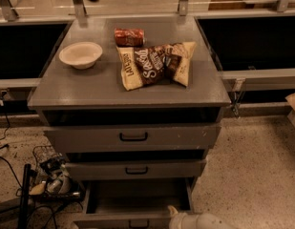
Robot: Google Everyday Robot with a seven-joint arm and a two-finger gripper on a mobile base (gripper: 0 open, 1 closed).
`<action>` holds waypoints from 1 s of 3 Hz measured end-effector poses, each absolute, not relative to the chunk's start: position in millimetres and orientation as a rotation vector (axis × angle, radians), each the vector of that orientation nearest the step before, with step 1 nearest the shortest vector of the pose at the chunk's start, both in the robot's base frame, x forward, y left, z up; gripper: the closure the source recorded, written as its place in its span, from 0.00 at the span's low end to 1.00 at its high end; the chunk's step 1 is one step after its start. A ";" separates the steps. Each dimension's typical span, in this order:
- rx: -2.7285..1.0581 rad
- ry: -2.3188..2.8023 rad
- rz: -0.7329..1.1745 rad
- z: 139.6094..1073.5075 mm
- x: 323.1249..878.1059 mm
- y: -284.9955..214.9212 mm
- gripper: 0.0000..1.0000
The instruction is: Open bottom drawer
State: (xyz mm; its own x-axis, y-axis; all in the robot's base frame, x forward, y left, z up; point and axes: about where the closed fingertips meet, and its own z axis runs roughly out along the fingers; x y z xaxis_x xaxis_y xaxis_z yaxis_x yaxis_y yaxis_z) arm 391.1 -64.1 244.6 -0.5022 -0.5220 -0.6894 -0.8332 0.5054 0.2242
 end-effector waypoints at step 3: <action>-1.153 2.220 0.752 219.3 423.2 -34.8 0.00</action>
Offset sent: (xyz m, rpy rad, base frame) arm 0.0462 0.0332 -0.0176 -0.0441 0.0001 0.0483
